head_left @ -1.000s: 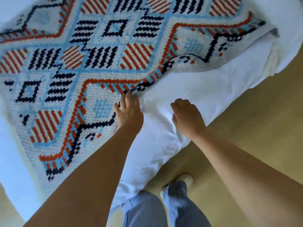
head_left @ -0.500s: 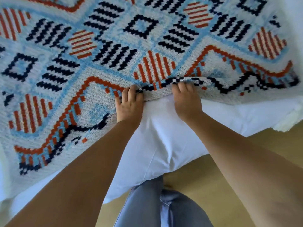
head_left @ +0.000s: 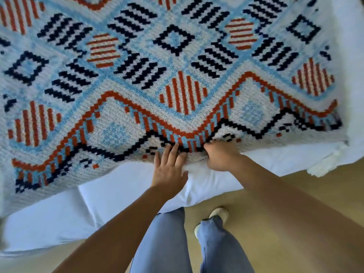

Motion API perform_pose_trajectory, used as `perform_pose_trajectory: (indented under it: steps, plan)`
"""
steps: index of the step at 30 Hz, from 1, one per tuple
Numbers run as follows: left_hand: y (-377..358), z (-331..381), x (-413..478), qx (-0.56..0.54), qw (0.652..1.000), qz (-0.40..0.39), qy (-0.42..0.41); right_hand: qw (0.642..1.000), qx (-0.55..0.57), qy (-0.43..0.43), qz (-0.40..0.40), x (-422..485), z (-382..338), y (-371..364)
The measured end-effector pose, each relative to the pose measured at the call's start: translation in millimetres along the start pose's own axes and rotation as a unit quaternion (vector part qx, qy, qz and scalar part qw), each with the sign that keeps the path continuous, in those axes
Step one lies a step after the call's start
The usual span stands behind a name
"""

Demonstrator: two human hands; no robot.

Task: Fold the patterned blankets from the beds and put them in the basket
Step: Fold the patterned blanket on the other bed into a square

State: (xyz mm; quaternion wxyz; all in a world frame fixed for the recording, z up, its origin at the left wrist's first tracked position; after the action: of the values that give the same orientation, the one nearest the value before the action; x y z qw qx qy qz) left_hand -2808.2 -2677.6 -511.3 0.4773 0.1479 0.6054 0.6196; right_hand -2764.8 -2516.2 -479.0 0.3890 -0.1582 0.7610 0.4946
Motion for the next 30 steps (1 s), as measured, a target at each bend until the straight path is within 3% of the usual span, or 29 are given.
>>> perform_pose_trajectory:
  steps: [3,12,18,21,28,30]
  plan:
    - [18,12,12,0.003,0.999,0.034,0.039,0.999,0.026,0.027,0.029,-5,12,2]
    - [20,20,6,-0.032,0.982,0.137,0.129,0.986,-0.092,0.107,0.087,-18,22,-9]
    - [29,8,-12,-0.020,0.957,0.227,0.182,0.976,-0.094,0.174,0.088,-11,-24,-4]
    - [35,-10,-19,-0.028,0.944,0.264,0.197,0.964,-0.090,0.210,0.133,-2,-52,-3]
    - [25,-89,-53,-0.111,0.890,0.244,0.369,0.917,-0.127,0.296,0.235,15,-131,2]
    - [26,-111,-58,-0.108,0.884,0.257,0.374,0.902,-0.132,0.313,0.267,19,-156,6]
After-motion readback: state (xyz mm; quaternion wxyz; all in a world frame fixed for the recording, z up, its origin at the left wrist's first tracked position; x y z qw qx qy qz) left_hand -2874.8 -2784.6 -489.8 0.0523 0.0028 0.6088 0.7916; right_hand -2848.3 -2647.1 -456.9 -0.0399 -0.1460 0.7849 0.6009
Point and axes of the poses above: each hand's wrist, its own x-axis towards the middle knuckle, its own y-axis out of the back of the hand, z = x × y, the point moved 3 cm from there along x, towards the middle knuckle, and after that the axes turned 4 degrees about x, right-handed, at the moved point
